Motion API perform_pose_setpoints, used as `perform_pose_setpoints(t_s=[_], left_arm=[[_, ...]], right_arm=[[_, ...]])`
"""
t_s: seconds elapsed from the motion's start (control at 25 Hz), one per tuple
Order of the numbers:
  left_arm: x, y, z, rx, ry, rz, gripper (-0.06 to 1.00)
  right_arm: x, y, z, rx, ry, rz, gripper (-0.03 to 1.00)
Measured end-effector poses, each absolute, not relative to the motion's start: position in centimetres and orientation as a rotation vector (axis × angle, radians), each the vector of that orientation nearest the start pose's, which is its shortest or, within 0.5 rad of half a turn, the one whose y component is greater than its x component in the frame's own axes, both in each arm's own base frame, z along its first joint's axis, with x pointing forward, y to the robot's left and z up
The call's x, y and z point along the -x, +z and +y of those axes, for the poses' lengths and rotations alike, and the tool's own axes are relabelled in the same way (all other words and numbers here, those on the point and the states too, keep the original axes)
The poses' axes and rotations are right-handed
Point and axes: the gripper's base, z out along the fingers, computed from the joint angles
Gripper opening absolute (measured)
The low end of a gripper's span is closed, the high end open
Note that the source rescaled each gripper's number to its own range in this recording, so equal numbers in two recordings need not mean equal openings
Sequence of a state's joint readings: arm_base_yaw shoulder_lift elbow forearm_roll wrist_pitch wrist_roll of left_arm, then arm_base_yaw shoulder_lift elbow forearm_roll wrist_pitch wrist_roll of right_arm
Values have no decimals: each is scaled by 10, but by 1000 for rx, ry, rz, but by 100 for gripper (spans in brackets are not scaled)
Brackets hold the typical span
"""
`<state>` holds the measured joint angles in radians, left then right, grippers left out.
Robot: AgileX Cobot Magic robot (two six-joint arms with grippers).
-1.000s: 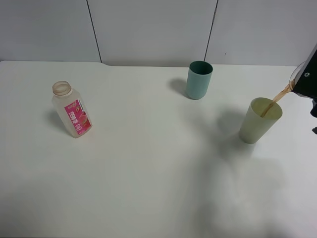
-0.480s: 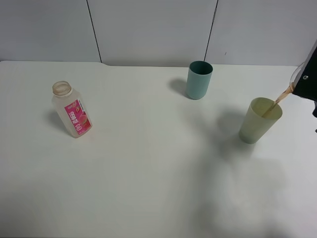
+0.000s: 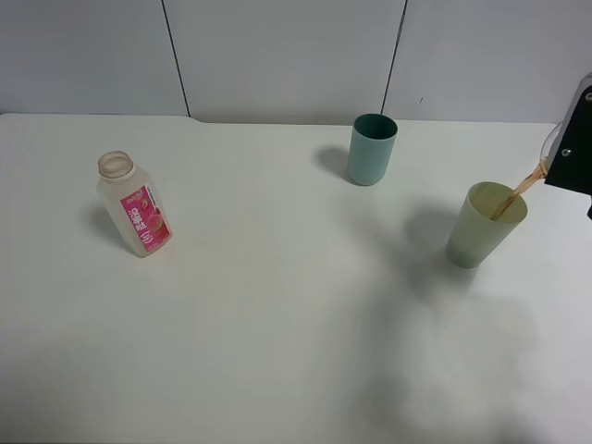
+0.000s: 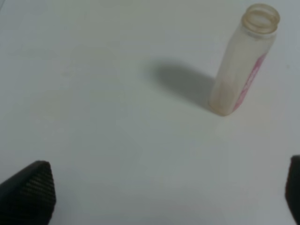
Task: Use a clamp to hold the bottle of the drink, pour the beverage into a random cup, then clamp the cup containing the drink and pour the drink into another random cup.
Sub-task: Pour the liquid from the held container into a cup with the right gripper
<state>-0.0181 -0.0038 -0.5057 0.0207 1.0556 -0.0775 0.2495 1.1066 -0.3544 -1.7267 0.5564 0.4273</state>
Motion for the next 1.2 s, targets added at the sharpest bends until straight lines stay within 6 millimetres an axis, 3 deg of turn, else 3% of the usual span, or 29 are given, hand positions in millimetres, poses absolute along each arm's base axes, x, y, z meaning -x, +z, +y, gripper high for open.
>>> perform_pose_setpoints(t_s=[1.2], left_arm=[[6, 279, 2, 61, -36, 2029, 100]], right_arm=[[-191, 214, -1, 1739, -1361, 1649, 0]])
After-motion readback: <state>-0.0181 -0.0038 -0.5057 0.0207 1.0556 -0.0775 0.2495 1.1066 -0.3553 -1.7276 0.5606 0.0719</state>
